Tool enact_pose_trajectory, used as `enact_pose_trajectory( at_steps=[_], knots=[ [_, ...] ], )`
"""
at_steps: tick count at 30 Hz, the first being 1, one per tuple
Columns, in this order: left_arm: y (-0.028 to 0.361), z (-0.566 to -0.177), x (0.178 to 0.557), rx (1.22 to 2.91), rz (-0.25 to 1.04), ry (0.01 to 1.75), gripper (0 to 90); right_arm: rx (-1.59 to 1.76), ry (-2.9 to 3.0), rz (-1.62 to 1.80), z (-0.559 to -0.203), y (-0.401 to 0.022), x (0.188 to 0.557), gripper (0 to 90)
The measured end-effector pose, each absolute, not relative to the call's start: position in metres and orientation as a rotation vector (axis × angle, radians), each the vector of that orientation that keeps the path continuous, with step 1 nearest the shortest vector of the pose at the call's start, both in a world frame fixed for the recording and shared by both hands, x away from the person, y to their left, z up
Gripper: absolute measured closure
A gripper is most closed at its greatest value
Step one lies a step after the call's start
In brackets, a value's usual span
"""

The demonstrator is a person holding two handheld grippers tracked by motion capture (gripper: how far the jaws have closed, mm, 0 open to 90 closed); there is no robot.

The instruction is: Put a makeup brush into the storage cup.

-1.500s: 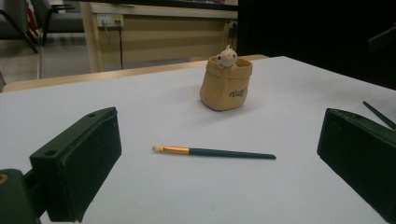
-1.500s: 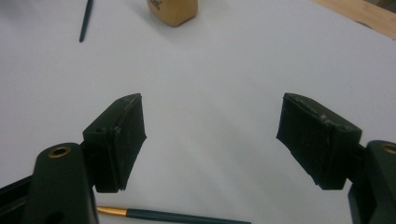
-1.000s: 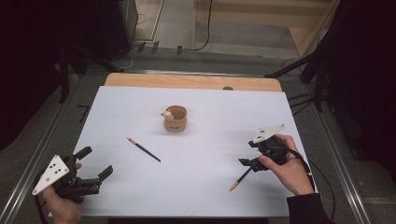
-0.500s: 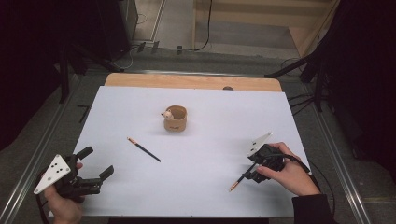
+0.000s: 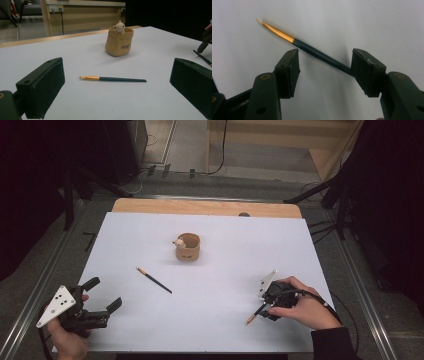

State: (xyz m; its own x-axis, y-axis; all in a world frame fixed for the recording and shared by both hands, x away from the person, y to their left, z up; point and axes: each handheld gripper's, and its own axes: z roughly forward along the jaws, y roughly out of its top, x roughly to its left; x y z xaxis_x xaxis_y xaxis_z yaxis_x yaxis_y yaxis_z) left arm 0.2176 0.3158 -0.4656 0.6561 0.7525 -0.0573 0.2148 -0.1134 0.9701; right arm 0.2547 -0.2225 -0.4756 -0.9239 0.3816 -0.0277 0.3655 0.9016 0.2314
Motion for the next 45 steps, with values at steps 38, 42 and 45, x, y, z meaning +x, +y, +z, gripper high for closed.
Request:
enact_pose_trajectory(
  at_steps=[38, 42, 45],
  knots=[
    [0.302, -0.465, 0.219, 1.653, 0.521, 0.777, 0.0, 0.671, 3.071, 0.267, -0.478, -0.209, 0.257, 84.6],
    [0.291, -0.464, 0.222, 1.661, 0.508, 0.759, 0.0, 0.694, 3.047, 0.313, -0.477, -0.209, 0.258, 84.6],
    [0.284, -0.462, 0.224, 1.655, 0.493, 0.744, 0.0, 0.785, 2.991, 0.421, -0.468, -0.210, 0.259, 84.5]
  ],
)
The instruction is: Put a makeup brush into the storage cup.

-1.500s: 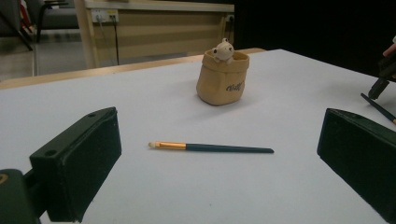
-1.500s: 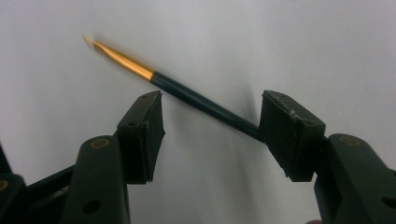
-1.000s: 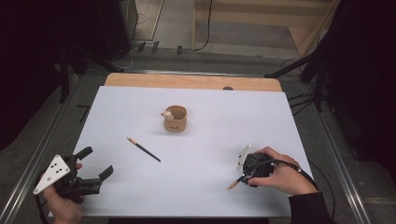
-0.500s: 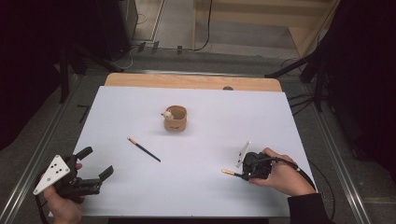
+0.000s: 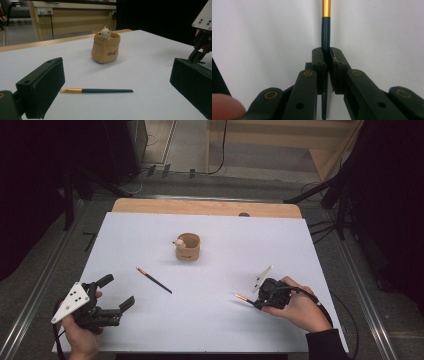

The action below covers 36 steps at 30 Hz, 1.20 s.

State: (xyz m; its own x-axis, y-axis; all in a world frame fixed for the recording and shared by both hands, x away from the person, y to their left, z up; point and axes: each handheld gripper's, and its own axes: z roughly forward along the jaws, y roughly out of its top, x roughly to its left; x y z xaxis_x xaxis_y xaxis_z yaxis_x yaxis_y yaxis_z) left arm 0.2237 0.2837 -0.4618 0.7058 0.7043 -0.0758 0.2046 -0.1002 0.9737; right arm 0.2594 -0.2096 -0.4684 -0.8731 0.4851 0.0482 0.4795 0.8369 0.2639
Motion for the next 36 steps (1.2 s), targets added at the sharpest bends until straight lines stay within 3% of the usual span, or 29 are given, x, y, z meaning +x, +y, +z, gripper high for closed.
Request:
enact_pose_trajectory(
  at_steps=[19, 29, 36],
  knots=[
    [0.228, -0.456, 0.235, 1.665, 0.375, 0.656, 0.0, 0.916, 2.706, 0.816, -0.450, -0.204, 0.260, 84.5],
    [0.197, -0.456, 0.237, 1.658, 0.334, 0.657, 12.2, 0.909, 2.636, 0.968, -0.445, -0.194, 0.255, 84.5],
    [0.175, -0.460, 0.240, 1.667, 0.286, 0.635, 15.6, 0.894, 2.599, 1.077, -0.443, -0.184, 0.250, 84.5]
  ],
)
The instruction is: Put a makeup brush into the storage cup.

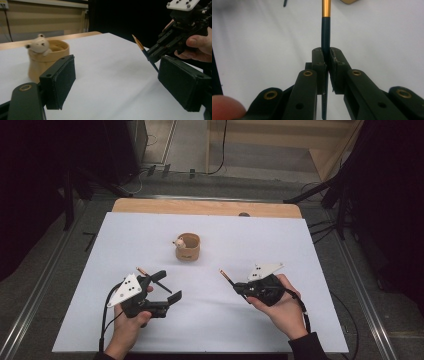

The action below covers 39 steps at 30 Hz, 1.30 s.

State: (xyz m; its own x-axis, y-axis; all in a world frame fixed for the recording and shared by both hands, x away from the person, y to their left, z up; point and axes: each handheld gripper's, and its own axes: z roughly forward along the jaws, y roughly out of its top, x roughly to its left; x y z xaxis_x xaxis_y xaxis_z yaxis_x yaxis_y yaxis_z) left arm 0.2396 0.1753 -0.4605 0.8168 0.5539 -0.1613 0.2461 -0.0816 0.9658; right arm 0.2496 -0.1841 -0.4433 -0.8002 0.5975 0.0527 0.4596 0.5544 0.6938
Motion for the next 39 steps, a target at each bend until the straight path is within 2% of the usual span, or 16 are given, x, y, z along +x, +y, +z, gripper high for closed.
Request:
enact_pose_trajectory(
  at_steps=[15, 25, 39],
  knots=[
    [0.136, -0.467, 0.238, 1.669, 0.184, 0.633, 30.4, 0.858, 2.556, 1.289, -0.443, -0.161, 0.240, 84.5],
    [0.124, -0.470, 0.236, 1.657, 0.123, 0.624, 52.3, 0.805, 2.546, 1.390, -0.446, -0.141, 0.233, 84.6],
    [0.123, -0.467, 0.236, 1.619, 0.069, 0.611, 61.7, 0.771, 2.540, 1.440, -0.448, -0.130, 0.230, 84.5]
  ],
)
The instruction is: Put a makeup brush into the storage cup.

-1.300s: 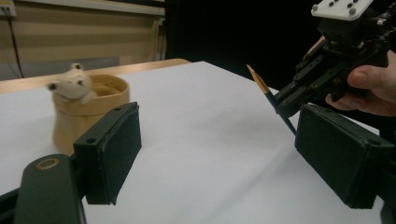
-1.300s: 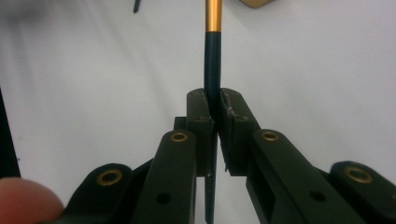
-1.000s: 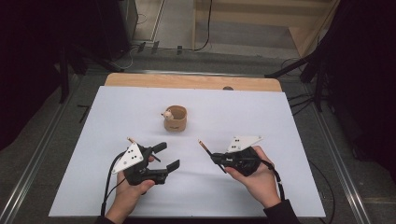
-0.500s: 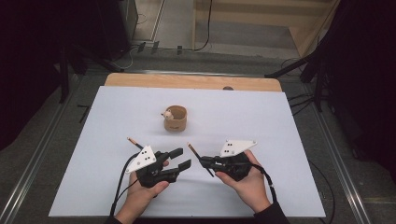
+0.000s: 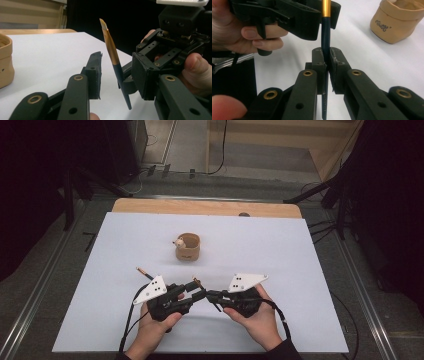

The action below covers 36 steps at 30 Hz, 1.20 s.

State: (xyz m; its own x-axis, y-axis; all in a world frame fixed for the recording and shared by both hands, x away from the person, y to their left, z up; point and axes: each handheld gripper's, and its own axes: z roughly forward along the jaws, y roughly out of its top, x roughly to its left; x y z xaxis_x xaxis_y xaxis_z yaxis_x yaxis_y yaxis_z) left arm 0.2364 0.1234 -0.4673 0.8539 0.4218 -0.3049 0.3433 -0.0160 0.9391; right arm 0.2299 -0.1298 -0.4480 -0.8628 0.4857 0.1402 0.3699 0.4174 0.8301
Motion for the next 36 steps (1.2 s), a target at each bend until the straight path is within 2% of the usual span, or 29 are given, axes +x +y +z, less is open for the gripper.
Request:
enact_pose_trajectory(
  at_steps=[14, 19, 23, 24, 26, 28, 33, 34, 36],
  knots=[
    [0.123, -0.469, 0.239, 1.608, 0.014, 0.616, 74.0, 0.757, 2.536, 1.441, -0.449, -0.125, 0.228, 84.5],
    [0.123, -0.469, 0.240, 1.605, -0.016, 0.603, 83.8, 0.746, 2.535, 1.446, -0.450, -0.125, 0.228, 84.5],
    [0.123, -0.467, 0.241, 1.612, -0.013, 0.598, 84.4, 0.722, 2.527, 1.491, -0.453, -0.127, 0.229, 83.7],
    [0.124, -0.466, 0.241, 1.613, -0.008, 0.603, 84.4, 0.730, 2.521, 1.501, -0.453, -0.128, 0.229, 79.6],
    [0.125, -0.466, 0.243, 1.614, -0.003, 0.607, 84.4, 0.757, 2.497, 1.520, -0.455, -0.130, 0.229, 62.6],
    [0.127, -0.466, 0.244, 1.615, 0.000, 0.615, 84.5, 0.758, 2.460, 1.516, -0.457, -0.133, 0.229, 52.9],
    [0.131, -0.465, 0.246, 1.610, 0.007, 0.623, 84.5, 0.798, 2.355, 1.522, -0.460, -0.148, 0.226, 20.2],
    [0.132, -0.465, 0.247, 1.611, 0.014, 0.624, 84.5, 0.826, 2.281, 1.528, -0.462, -0.160, 0.224, 8.4],
    [0.134, -0.465, 0.247, 1.608, 0.011, 0.627, 84.5, 0.832, 2.244, 1.513, -0.462, -0.163, 0.222, 5.3]
  ],
)
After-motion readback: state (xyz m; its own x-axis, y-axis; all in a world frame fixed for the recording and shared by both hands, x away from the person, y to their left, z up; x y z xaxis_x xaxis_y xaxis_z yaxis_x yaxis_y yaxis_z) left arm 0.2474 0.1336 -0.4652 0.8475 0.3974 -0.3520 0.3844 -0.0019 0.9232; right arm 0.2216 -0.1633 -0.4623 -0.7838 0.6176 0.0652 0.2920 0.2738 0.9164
